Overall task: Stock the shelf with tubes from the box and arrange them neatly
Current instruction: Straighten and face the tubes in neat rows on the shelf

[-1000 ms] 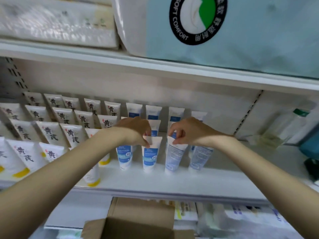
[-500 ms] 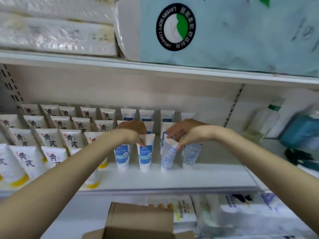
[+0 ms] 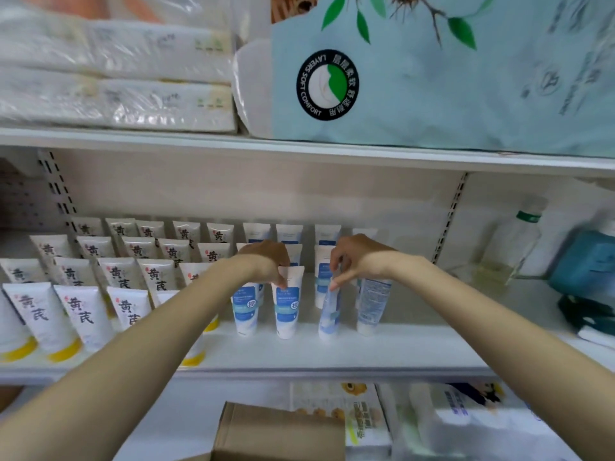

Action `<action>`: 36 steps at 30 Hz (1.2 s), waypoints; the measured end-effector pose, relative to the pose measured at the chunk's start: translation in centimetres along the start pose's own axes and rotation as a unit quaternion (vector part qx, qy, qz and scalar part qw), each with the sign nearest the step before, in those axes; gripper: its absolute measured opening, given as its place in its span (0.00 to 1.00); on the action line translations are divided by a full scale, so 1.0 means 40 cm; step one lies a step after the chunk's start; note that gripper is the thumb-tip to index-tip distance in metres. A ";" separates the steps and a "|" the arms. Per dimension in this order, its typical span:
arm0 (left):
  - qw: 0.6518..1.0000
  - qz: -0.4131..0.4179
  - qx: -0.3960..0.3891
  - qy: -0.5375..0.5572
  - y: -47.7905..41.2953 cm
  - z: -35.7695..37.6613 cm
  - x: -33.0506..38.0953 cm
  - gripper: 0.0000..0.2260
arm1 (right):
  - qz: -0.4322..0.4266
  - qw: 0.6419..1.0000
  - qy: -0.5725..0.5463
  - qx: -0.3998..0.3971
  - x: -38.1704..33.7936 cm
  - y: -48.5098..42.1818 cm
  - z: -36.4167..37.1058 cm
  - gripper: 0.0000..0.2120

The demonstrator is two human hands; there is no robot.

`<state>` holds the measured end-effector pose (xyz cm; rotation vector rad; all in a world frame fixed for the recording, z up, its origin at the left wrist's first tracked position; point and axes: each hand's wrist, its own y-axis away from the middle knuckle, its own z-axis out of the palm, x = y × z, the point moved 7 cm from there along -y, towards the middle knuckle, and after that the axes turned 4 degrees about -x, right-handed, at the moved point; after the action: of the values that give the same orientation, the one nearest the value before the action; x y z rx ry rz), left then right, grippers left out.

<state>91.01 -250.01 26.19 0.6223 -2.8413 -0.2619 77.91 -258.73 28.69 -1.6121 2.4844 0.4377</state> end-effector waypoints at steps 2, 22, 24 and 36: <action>1.000 0.001 0.001 0.001 0.003 0.001 0.002 0.24 | 0.013 1.000 0.009 -0.001 0.012 -0.005 0.006 0.17; 0.993 0.108 -0.010 0.047 -0.007 -0.024 0.143 0.22 | 0.022 0.998 0.026 0.057 0.036 0.001 -0.018 0.09; 0.994 0.106 -0.004 0.031 -0.008 -0.020 0.153 0.21 | 0.019 0.994 0.003 0.104 0.053 0.024 -0.075 0.06; 0.997 0.076 0.028 -0.013 -0.032 0.023 0.174 0.22 | 0.085 0.996 -0.011 0.034 0.205 0.065 -0.044 0.10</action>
<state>85.10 -254.03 26.23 0.4115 -2.9114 -0.1660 72.22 -265.39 28.49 -1.3702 2.5992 0.3845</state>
